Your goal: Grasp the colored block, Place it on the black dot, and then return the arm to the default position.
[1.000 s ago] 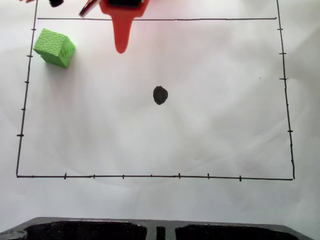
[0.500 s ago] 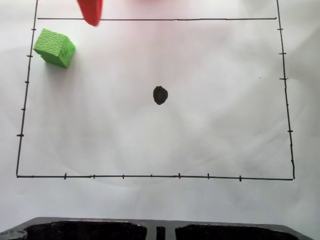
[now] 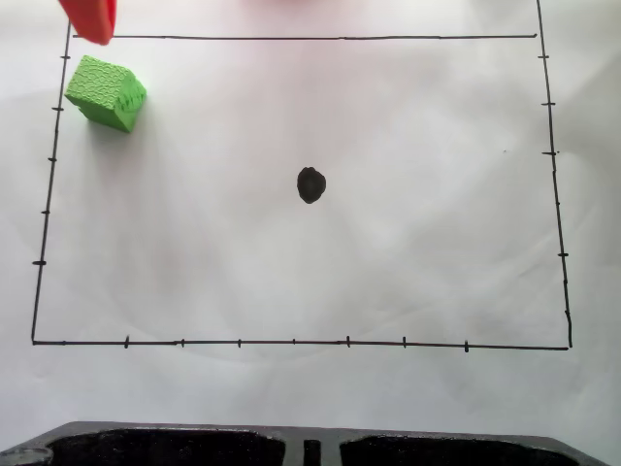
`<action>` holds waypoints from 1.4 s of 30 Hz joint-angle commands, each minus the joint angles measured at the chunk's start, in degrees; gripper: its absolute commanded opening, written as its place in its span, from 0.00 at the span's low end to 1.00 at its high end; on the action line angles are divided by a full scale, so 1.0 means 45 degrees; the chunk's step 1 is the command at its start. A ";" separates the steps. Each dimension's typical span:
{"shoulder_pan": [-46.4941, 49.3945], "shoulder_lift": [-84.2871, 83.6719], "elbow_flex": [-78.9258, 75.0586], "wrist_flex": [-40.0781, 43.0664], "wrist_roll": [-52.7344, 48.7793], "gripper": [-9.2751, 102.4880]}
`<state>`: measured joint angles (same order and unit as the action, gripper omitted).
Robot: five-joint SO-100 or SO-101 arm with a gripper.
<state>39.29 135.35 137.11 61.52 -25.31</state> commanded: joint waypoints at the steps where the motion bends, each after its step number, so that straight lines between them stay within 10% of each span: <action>1: 0.0410 -0.0059 -0.0664 0.0117 0.0215 0.17; 15: 0.1348 -0.1348 -0.0664 -0.0117 0.0918 0.37; 42: 0.0879 -0.6230 -0.1348 -0.3164 0.0781 0.30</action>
<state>43.24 107.23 133.51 47.11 -21.62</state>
